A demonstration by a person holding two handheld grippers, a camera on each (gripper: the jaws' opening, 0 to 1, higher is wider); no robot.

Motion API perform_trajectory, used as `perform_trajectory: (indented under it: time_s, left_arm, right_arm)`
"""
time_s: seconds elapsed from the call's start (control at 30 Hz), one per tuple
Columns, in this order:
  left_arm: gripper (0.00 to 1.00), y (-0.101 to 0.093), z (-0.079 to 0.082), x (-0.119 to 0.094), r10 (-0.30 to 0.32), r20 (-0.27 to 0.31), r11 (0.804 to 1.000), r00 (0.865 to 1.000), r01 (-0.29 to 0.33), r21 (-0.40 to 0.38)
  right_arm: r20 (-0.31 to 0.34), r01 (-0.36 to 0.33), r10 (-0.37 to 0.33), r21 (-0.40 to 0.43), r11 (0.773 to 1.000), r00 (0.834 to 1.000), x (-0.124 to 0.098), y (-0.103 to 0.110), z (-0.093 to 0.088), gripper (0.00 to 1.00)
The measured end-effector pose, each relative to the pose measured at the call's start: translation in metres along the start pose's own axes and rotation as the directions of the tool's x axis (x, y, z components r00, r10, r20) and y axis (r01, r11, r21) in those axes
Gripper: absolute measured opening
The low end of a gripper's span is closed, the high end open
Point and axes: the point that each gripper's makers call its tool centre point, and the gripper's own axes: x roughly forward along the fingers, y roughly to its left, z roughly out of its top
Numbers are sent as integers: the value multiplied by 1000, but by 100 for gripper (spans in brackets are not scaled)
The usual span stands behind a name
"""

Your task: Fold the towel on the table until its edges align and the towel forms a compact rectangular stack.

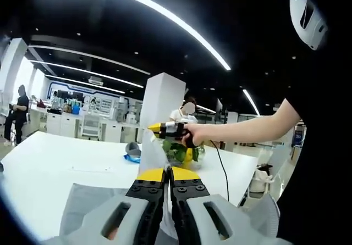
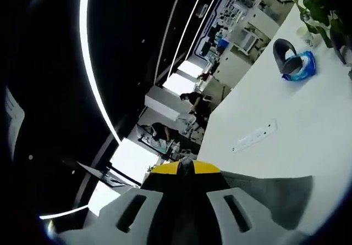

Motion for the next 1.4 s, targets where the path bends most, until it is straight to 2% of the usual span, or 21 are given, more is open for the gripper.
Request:
perform_trajectory:
  time_s: [0.13, 0.3, 0.8, 1.17, 1.4]
  left_arm:
    - [3, 4, -2, -1, 9, -7, 1000, 1000, -9, 4]
    - [3, 11, -5, -5, 25, -14, 1000, 1000, -25, 0]
    - [3, 28, -11, -15, 85, -24, 996, 996, -86, -31]
    - [3, 37, -24, -24, 126, -66, 992, 990, -127, -11]
    - [3, 43, -27, -27, 148, -71, 989, 986, -150, -13]
  right_arm:
    - [-5, 6, -6, -6, 1000, 1000, 6, -1, -1, 4]
    - [-29, 20, -22, -60, 998, 999, 11, 0, -12, 4]
    - [-46, 12, -15, -56, 998, 999, 22, 5, -23, 4]
    - [-78, 27, -30, -39, 999, 997, 30, 0, -39, 4]
    - [-78, 26, -27, -16, 1000, 997, 36, -2, -40, 4]
